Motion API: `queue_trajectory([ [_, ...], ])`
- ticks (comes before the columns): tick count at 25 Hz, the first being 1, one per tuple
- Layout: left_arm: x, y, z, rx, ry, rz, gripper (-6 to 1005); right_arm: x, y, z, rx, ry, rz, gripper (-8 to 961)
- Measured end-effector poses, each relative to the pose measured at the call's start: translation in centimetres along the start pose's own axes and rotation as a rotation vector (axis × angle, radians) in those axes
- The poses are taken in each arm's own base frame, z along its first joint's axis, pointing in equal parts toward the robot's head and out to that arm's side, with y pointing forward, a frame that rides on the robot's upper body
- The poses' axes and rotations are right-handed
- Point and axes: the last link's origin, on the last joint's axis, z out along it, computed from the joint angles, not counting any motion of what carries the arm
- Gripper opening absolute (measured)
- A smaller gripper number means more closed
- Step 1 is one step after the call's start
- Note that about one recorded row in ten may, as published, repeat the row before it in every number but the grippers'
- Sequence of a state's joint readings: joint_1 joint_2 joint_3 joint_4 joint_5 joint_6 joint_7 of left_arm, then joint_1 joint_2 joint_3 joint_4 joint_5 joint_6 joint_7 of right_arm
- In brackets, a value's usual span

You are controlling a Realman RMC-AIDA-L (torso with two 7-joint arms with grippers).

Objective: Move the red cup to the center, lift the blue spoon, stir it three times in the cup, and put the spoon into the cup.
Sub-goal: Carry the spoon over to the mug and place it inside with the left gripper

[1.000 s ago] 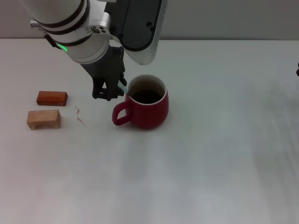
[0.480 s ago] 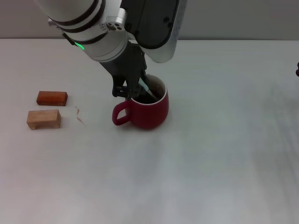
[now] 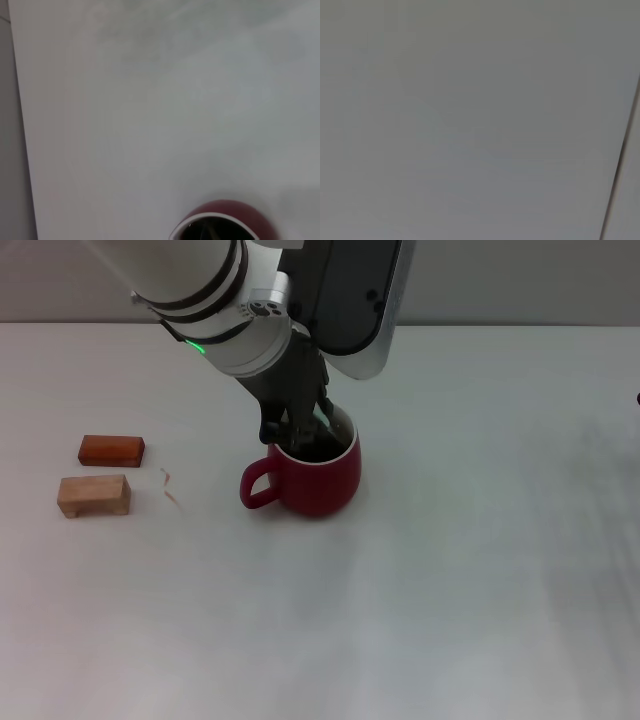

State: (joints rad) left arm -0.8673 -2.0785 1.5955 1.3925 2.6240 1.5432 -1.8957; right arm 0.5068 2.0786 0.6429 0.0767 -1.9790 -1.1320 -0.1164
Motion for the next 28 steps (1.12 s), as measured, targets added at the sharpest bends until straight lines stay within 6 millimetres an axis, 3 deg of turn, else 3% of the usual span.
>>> queue_trajectory([
  [16, -1.5, -0.1, -0.1, 0.000, -0.064, -0.043, 171, 0.1, -0.1, -0.1, -0.003, 0.001, -0.005, 30],
  [28, -1.4, 0.8, -0.6, -0.041, -0.071, -0.046, 171, 0.1, -0.1, -0.1, -0.006, 0.001, -0.006, 30],
])
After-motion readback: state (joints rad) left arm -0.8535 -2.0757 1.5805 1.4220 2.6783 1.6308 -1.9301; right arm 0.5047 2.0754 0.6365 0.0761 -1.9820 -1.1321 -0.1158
